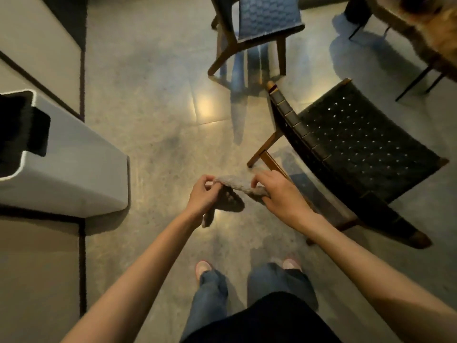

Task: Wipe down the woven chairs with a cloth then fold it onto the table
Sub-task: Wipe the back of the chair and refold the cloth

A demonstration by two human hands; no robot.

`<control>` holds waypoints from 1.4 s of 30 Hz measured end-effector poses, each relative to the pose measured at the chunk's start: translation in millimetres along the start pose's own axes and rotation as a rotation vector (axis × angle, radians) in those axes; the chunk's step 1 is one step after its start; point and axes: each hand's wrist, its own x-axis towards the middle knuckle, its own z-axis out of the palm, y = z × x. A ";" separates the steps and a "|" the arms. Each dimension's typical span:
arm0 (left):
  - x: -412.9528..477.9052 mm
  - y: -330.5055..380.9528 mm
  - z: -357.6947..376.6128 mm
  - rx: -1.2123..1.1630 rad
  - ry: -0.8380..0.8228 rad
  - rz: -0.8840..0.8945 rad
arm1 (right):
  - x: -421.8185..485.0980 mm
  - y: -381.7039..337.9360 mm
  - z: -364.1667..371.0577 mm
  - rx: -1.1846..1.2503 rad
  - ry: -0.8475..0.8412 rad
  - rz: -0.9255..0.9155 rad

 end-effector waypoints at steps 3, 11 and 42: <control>14.7 -0.2 -30.2 0.361 -0.111 0.227 | 8.9 -19.9 3.3 0.050 0.154 0.118; 74.8 15.6 -44.8 0.722 -0.504 0.400 | 28.7 -15.1 -11.7 0.195 0.394 0.411; 210.5 123.3 128.9 0.232 -1.294 -0.509 | 86.1 45.8 57.5 0.680 0.732 1.043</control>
